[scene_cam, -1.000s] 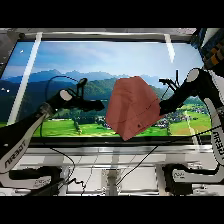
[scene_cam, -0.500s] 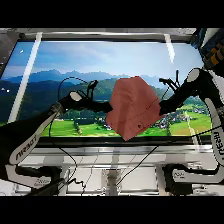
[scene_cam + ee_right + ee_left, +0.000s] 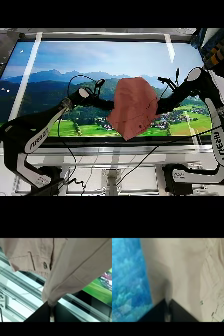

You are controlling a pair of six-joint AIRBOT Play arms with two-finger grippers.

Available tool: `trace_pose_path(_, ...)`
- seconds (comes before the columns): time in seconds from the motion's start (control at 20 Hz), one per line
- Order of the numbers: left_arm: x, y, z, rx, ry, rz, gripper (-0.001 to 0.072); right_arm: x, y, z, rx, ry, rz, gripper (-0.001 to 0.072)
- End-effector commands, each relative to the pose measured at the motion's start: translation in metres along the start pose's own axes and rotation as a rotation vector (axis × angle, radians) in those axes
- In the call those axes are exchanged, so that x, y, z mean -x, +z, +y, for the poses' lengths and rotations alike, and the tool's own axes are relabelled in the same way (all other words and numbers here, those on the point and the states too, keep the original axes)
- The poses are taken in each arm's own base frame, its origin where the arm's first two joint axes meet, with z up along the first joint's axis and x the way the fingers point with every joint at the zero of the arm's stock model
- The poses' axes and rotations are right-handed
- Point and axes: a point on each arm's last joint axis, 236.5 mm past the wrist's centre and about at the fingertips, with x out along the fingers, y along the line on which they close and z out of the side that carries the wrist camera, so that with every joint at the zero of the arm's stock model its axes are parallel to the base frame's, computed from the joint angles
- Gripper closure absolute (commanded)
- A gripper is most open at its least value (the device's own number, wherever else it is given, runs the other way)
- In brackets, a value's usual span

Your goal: Fold the clothes and pants, and hang the long-sleeved shirts on hangers.

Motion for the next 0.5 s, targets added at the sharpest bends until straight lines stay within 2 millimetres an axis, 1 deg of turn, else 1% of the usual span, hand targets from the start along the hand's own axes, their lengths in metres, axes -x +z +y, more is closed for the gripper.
trace_pose_path(0.0,0.000,0.016,0.004,-0.014,0.020,-0.043,0.0693,0.000,0.000,0.003,0.002,0.011,-0.003,0.0690)
trace_pose_path(0.15,0.006,0.022,0.013,-0.024,0.045,-0.062,0.0692,0.000,0.001,0.002,0.003,0.010,-0.003,0.0691)
trace_pose_path(0.25,0.018,0.026,0.017,-0.040,0.055,-0.062,0.0694,0.000,0.002,0.002,0.015,0.007,-0.010,0.0690)
trace_pose_path(0.3,0.027,0.025,0.015,-0.070,0.062,-0.051,0.0694,0.002,0.006,0.001,0.026,0.001,-0.024,0.0690)
trace_pose_path(0.35,0.038,0.024,0.015,-0.115,0.082,-0.036,0.0695,0.005,0.012,-0.001,0.033,-0.012,-0.051,0.0691)
trace_pose_path(0.4,0.053,0.026,0.017,-0.146,0.119,-0.038,0.0695,0.011,0.025,-0.003,0.041,-0.035,-0.102,0.0690)
trace_pose_path(0.45,0.067,0.032,0.017,-0.132,0.152,-0.060,0.0695,0.020,0.041,-0.007,0.046,-0.065,-0.169,0.0690)
